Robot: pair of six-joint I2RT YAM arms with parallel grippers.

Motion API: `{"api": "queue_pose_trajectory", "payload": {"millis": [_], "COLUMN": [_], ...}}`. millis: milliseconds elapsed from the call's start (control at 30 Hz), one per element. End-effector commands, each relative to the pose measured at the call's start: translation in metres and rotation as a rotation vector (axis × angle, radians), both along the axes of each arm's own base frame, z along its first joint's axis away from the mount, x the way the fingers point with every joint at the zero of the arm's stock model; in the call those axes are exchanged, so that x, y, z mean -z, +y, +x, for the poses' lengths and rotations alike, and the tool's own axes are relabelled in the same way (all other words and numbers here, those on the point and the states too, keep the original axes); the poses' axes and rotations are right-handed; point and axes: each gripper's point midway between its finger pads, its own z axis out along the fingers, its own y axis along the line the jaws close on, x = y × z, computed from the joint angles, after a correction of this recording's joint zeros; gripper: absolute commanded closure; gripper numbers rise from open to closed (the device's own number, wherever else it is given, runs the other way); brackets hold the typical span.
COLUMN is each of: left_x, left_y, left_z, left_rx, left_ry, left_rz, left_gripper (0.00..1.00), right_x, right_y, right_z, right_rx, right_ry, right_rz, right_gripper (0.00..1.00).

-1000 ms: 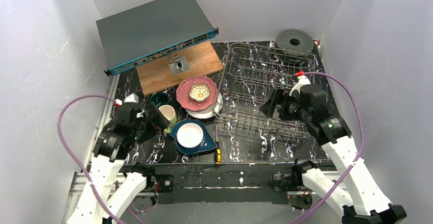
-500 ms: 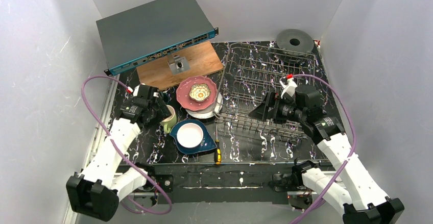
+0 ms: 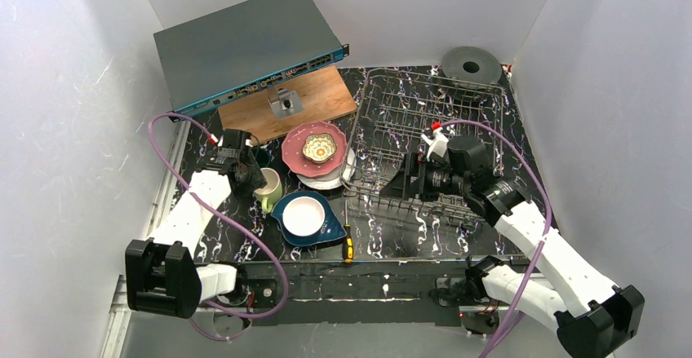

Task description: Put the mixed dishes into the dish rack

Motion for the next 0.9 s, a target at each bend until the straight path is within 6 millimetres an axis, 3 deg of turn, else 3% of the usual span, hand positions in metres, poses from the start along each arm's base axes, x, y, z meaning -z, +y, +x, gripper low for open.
{"api": "queue_pose_trajectory", "payload": {"millis": [0, 200, 333, 433, 567, 867], "left_x": [0.008, 0.021, 0.016, 0.004, -0.023, -0.114], "left_y": [0.001, 0.0, 0.003, 0.006, 0.013, 0.008], "left_z": [0.004, -0.003, -0.005, -0.005, -0.01, -0.04], "left_rx": [0.038, 0.018, 0.007, 0.011, 0.001, 0.007], "left_ry": [-0.002, 0.041, 0.036, 0.012, -0.027, -0.242], "left_rz": [0.01, -0.003, 0.009, 0.024, 0.051, -0.033], "left_gripper": [0.63, 0.86, 1.0, 1.0, 1.0, 1.0], "right_x": [-0.012, -0.008, -0.007, -0.006, -0.006, -0.002], "right_y": [0.016, 0.025, 0.028, 0.029, 0.03, 0.04], "right_z": [0.003, 0.0, 0.0, 0.0, 0.001, 0.0], "right_rx": [-0.022, -0.039, -0.041, -0.039, -0.039, -0.061], "right_ry": [-0.04, -0.032, -0.031, -0.03, -0.028, -0.009], "right_rz": [0.041, 0.017, 0.009, 0.002, -0.005, -0.021], "right_gripper": [0.0, 0.0, 0.0, 0.0, 0.0, 0.0]}}
